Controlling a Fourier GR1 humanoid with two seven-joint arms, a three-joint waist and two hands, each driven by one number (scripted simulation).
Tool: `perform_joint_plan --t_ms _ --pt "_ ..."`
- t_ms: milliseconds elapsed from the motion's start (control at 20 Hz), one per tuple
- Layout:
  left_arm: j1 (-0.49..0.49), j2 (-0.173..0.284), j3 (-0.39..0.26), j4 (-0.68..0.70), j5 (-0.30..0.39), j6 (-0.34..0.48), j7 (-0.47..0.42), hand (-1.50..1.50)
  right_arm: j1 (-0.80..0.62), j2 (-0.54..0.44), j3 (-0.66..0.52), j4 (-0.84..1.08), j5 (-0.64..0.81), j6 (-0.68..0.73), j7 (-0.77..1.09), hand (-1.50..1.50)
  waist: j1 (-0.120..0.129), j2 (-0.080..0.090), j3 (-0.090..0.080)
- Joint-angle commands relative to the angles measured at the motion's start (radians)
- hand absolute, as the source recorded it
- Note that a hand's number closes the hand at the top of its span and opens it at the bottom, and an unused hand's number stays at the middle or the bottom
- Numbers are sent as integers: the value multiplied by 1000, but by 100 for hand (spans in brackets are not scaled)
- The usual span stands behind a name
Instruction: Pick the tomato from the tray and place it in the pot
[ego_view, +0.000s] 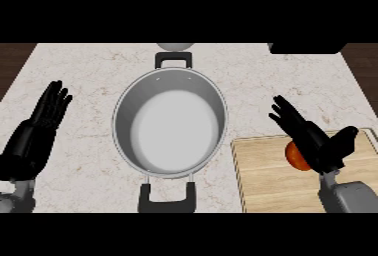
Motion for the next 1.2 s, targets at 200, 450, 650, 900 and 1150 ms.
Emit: perform_joint_plan --t_ms 200,450,650,900,1150 --pt "83 59 32 112 -108 108 97 0 87 -140 -274 188 -208 273 -279 150 -1 7 17" --pt "127 60 33 150 -96 109 128 0 120 -136 -401 140 81 -66 -664 -150 -44 -1 21" --pt "114 41 2 132 -125 126 152 0 195 -95 -457 298 52 64 -1022 -150 -8 3 19" --pt "115 29 -16 92 -170 133 185 0 116 -209 -449 592 180 163 -1216 -150 21 1 14" --pt "101 30 0 66 -177 119 227 0 116 -326 -384 435 232 177 -1021 -150 7 -3 10"
